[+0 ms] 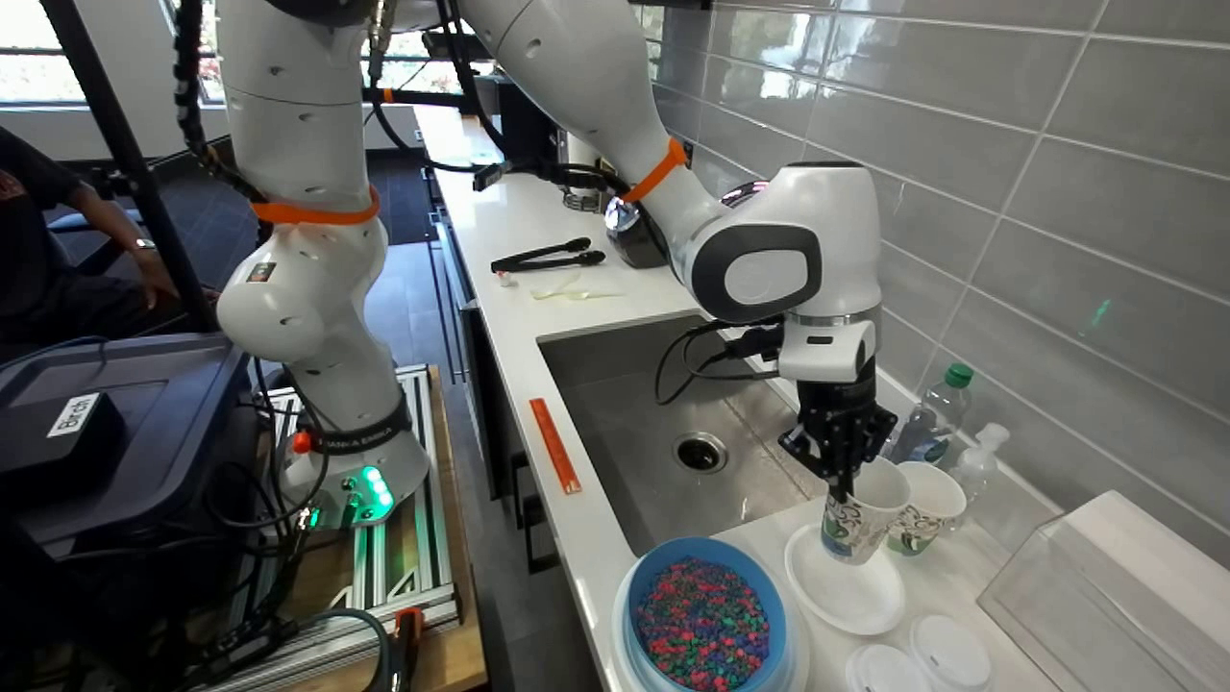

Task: Pour the contents in the cup inside the sink into the cup on the counter

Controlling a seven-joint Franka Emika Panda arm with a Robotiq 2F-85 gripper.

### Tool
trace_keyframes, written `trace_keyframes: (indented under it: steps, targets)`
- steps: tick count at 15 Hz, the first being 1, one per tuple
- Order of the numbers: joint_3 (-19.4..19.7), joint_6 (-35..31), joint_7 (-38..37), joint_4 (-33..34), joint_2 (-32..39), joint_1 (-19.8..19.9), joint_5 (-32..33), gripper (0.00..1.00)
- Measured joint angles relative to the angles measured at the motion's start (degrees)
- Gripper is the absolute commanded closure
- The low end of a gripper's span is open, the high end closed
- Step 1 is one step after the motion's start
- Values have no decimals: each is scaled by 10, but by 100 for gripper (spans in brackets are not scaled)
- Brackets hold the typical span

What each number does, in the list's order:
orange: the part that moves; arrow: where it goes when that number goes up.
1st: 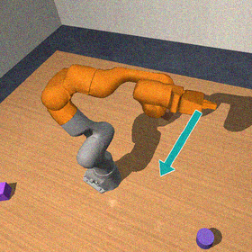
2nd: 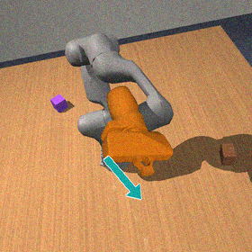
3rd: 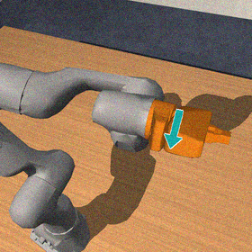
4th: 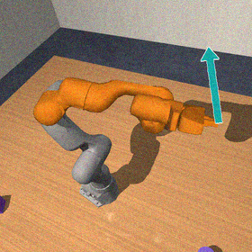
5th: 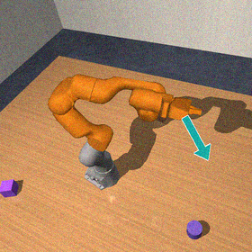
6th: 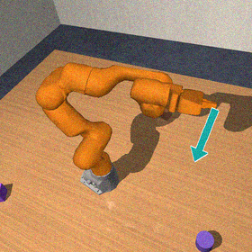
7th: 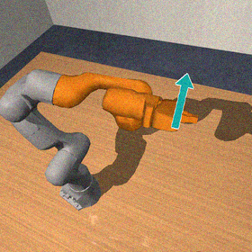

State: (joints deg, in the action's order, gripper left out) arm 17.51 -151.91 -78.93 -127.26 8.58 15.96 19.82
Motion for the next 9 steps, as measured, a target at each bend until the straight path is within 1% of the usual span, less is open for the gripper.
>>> trace_keyframes:
  steps: [9]
  targets:
    - [5, -62, 15, -1, 53, -5, -59, 99]
